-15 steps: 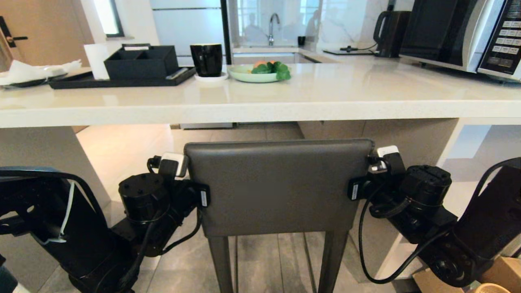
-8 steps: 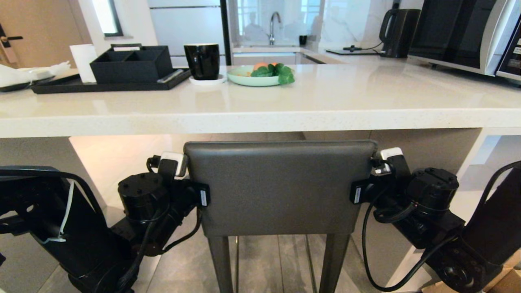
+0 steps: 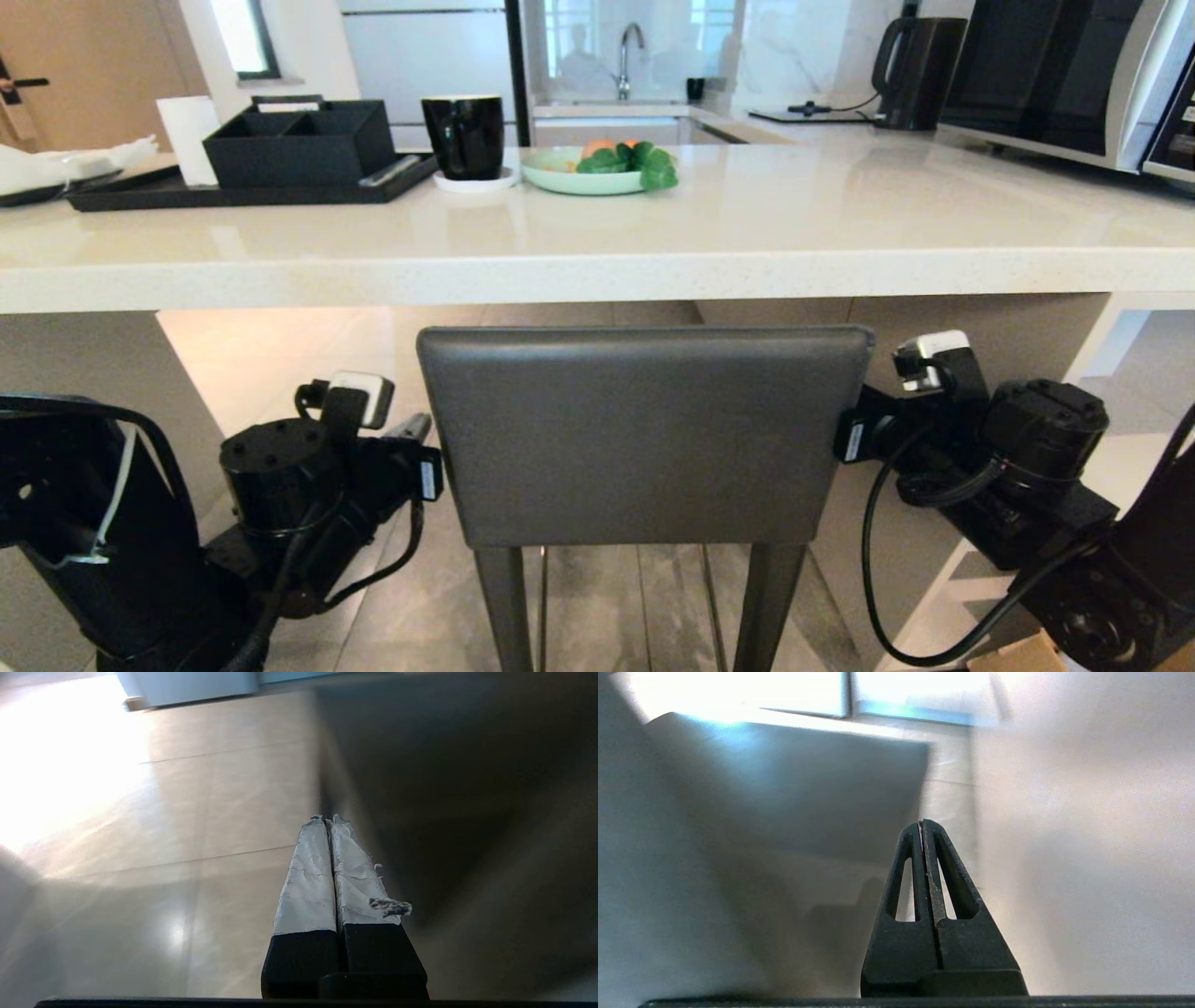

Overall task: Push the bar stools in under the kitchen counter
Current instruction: Push the gray chair back under the dining table, then push the blue chair back under the dining table

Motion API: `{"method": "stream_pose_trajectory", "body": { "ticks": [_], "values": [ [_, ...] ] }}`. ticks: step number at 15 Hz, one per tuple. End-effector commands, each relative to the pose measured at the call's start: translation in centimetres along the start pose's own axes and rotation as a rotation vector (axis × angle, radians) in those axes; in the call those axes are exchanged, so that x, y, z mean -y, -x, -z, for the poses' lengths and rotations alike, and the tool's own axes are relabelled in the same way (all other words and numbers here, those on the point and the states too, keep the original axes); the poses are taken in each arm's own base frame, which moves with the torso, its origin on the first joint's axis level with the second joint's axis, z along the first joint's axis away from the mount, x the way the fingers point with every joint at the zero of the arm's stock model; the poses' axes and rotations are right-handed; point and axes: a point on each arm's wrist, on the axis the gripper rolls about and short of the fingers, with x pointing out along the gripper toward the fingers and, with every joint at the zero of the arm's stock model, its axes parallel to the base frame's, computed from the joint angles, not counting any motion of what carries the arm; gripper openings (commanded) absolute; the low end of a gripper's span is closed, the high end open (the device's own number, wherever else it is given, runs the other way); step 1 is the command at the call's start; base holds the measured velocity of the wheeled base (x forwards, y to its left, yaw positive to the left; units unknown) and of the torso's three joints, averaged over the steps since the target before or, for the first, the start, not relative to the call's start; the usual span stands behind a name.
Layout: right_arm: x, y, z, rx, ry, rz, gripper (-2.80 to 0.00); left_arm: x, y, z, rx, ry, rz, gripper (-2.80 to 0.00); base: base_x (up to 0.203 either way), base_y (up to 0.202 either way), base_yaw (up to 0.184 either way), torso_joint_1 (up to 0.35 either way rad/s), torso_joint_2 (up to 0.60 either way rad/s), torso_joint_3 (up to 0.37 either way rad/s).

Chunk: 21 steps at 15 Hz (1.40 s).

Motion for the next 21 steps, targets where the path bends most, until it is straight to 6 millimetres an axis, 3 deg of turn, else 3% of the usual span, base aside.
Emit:
{"method": "stream_pose_trajectory", "body": {
  "ticks": [1,5,8,16,21],
  "values": [
    [1.5,0.8,-0.7,0.021,-0.001,0.035,-2.80,-1.9,0.4,-1.0,0.040,0.017,-0.066,-2.80,0.000,0.000,0.000,0.000,0.00,0.000],
    [1.7,2.7,-0.5,-0.007,-0.001,0.036,-2.80,-2.9,2.0,-1.7,0.054,0.024,-0.088,-2.80,0.000,0.000,0.000,0.000,0.00,0.000],
    [1.9,5.2,-0.9,-0.016,-0.003,0.040,-2.80,-3.3,4.2,-1.9,0.046,0.026,-0.098,-2.80,0.000,0.000,0.000,0.000,0.00,0.000],
    [2.9,13.8,-3.2,0.077,-0.053,0.123,-2.80,-5.2,13.4,-5.7,0.241,0.073,-0.194,-2.80,0.000,0.000,0.000,0.000,0.00,0.000],
    [3.2,17.7,-4.3,0.093,-0.048,0.170,-2.80,-6.4,19.1,-7.1,0.261,0.074,-0.234,-2.80,0.000,0.000,0.000,0.000,0.00,0.000]
  ]
}}
